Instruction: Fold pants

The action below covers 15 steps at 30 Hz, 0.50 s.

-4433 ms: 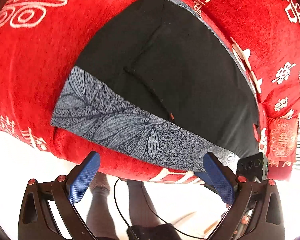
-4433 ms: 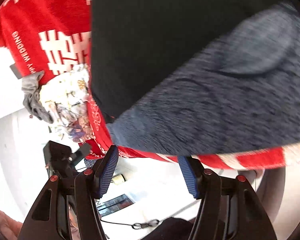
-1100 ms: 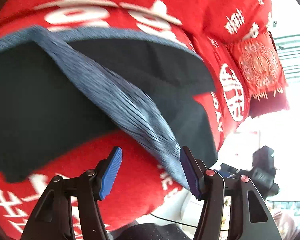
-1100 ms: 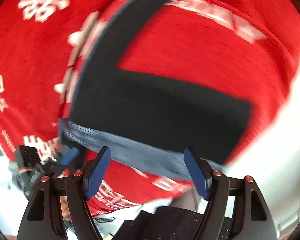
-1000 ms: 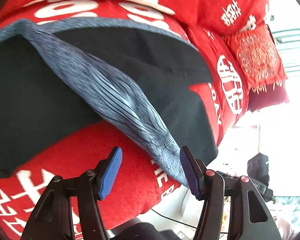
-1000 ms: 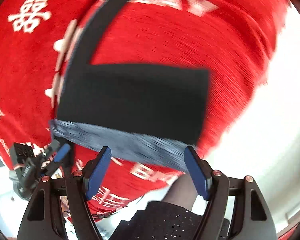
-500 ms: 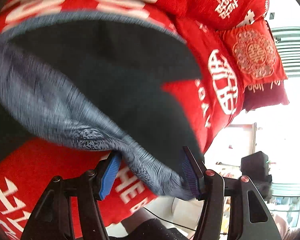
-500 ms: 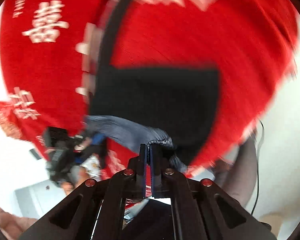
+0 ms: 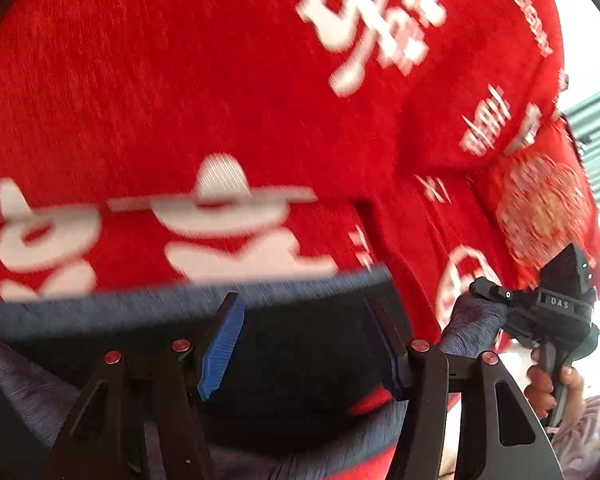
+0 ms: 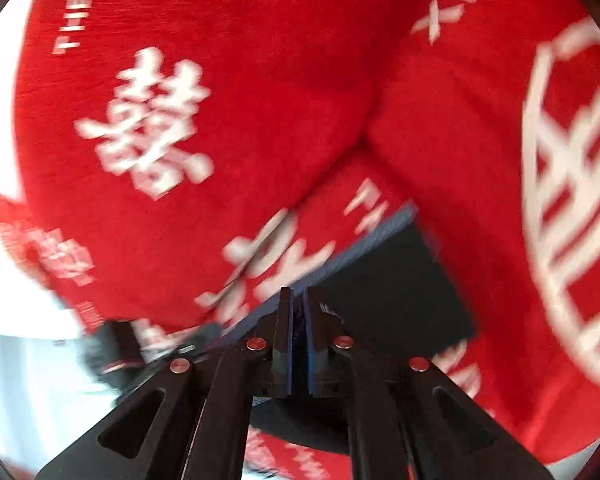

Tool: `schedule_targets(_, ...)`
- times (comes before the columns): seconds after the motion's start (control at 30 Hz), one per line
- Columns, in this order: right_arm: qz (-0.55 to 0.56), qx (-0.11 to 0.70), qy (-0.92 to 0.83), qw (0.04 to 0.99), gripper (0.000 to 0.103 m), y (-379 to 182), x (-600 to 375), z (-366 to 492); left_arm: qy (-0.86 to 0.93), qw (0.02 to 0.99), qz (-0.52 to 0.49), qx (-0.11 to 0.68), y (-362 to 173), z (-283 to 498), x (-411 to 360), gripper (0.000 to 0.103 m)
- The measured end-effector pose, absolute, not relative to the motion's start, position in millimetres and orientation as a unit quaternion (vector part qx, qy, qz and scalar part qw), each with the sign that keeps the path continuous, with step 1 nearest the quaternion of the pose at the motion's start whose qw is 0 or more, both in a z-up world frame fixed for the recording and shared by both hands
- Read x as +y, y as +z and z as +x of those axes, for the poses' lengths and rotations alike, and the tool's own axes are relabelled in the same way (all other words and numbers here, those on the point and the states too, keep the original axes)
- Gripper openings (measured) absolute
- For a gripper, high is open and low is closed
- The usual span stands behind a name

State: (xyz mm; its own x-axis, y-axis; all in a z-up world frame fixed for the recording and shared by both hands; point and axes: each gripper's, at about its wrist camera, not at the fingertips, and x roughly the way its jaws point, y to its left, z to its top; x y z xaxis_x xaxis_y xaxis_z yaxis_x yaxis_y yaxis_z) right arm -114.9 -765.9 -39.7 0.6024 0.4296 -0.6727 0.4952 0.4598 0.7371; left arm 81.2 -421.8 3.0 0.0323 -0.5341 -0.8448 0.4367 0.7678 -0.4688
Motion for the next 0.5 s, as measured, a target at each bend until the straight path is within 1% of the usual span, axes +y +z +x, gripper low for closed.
schedule_targets(0.03,0.496,0.456,-0.041,0.738,0.020,-38,-771,-102,-0.329,0.727,-0.041,0.601,8,89,-420,0.061)
schedule_targets(0.07,0.474,0.461,-0.053,0.748,0.051,-33,-778,-92,-0.322,0.734,-0.042,0.596,12,92,-415,0.061)
schedule_targets(0.1,0.462,0.459,-0.054,0.757,0.068,-27,-782,-87,-0.317,0.740,-0.041,0.592,17,95,-410,0.061)
schedule_targets(0.13,0.455,0.455,-0.057,0.763,0.082,-22,-785,-86,-0.309,0.747,-0.038,0.587,22,95,-403,0.061)
schedule_targets(0.23,0.451,0.454,-0.058,0.766,0.082,-16,-785,-100,-0.287,0.756,-0.019,0.588,24,91,-380,0.061)
schedule_targets(0.3,0.472,0.468,-0.079,0.743,0.077,-31,-775,-126,-0.265,0.753,0.001,0.602,17,81,-362,0.061)
schedule_targets(0.37,0.505,0.481,-0.099,0.710,0.060,-57,-765,-156,-0.243,0.749,0.020,0.617,4,67,-350,0.061)
schedule_targets(0.4,0.530,0.490,-0.110,0.684,0.057,-78,-757,-175,-0.231,0.743,0.026,0.628,-5,60,-343,0.061)
schedule_targets(0.5,0.589,0.493,-0.122,0.629,0.044,-125,-748,-197,-0.207,0.727,0.027,0.655,-29,43,-328,0.061)
